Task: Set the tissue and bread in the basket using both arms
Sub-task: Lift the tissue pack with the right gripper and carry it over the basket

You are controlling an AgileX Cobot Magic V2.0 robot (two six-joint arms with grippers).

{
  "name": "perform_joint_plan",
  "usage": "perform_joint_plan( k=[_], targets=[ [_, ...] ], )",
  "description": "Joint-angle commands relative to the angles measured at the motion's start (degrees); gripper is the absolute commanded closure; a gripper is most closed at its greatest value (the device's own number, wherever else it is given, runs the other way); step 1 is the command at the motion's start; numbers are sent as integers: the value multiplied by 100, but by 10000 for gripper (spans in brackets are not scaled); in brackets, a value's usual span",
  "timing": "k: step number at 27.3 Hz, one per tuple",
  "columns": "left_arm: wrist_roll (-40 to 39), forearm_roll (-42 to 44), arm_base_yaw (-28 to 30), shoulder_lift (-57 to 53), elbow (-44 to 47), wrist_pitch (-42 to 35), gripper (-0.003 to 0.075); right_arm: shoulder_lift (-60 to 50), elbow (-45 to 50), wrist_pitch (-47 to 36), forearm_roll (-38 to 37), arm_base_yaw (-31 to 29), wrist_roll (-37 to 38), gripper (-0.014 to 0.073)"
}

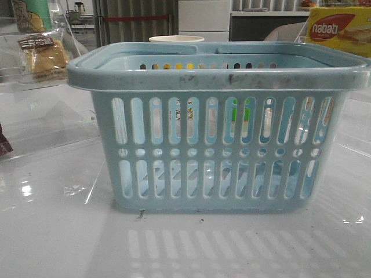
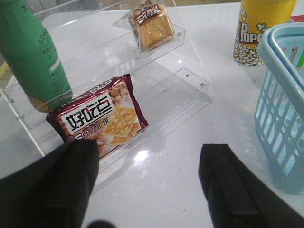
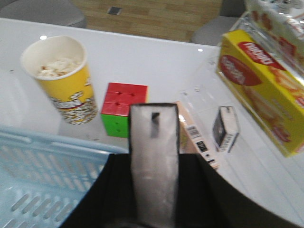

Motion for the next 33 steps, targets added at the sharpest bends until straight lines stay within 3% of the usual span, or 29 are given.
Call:
perform_joint_plan(
  k=[1,8,15,17,21,23,28,33],
  targets=[
    [-35,-40,-47,54,-159,-448,212,-204,-127,-268,21,539,1,419],
    [-35,-40,-47,54,-159,-448,212,228,298,-255,27,1527,1,419],
    [-35,-40,-47,54,-159,-448,212,1198,444,-327,216,1802,1,414],
    [-35,-40,-47,54,-159,-448,212,1492,444,-455,224,1802,1,358],
    [-35,-40,-47,54,-159,-448,212,1886,438,-600,253,1802,1,130],
    [-35,-40,-47,54,-159,-448,212,1948,438,-685,239,1802,1,71],
    [-35,-40,-47,54,-159,-448,212,1637,448,-693,134,1802,-53,73],
    [-35,-40,-47,54,-159,-448,212,633,858,-864,128,1802,-415,73]
  ],
)
